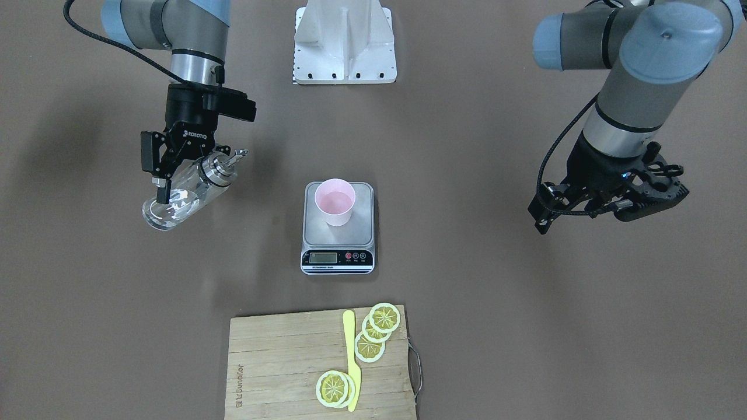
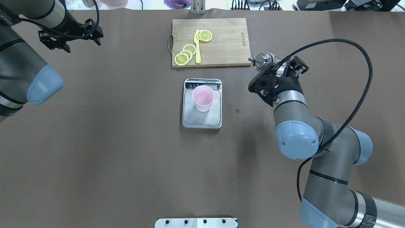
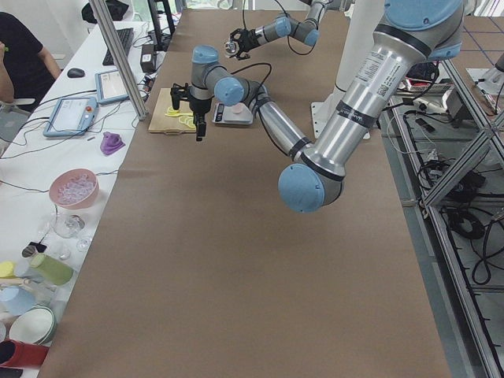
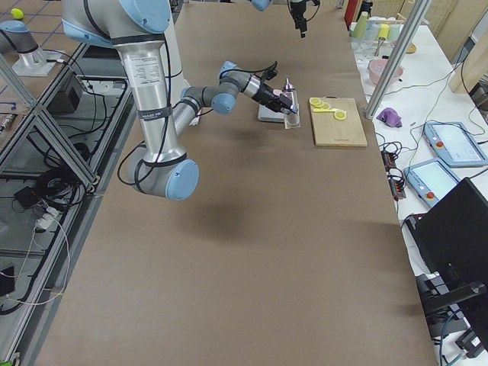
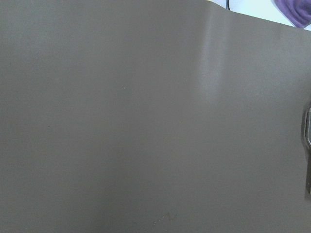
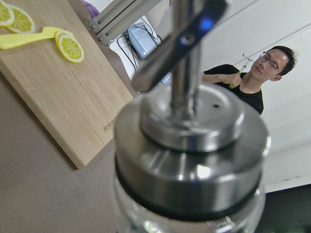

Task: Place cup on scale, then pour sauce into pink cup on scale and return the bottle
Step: 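Tilt the sauce bottle with the right gripper, spout over the pink cup, then hold the sauce bottle tilted over the pink cup with the right gripper, then tilt the sauce bottle upright and carry it away from the scale, right gripper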

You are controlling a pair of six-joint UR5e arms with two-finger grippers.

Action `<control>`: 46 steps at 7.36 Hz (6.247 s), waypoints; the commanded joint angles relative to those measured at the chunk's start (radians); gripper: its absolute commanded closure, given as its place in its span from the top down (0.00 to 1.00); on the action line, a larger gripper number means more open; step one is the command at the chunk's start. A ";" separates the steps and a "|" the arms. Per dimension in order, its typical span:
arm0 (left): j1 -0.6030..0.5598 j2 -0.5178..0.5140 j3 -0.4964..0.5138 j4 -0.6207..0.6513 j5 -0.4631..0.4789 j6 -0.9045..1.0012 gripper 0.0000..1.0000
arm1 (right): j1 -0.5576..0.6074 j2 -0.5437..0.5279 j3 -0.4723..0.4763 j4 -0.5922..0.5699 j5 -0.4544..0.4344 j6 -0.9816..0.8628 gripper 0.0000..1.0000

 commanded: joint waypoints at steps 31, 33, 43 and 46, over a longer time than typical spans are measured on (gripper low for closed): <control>-0.001 0.021 0.054 -0.020 0.000 0.008 0.98 | -0.130 0.218 -0.336 -0.185 -0.492 -0.379 0.00; -0.001 0.020 0.052 -0.018 0.000 0.008 0.98 | -0.127 0.218 -0.301 -0.183 -0.433 -0.277 0.00; -0.001 0.008 0.045 -0.017 0.002 0.005 0.98 | -0.037 0.045 -0.215 0.166 -0.160 0.159 0.00; -0.002 0.002 0.040 -0.017 0.002 0.000 0.98 | 0.057 0.000 -0.137 0.166 0.012 0.295 0.00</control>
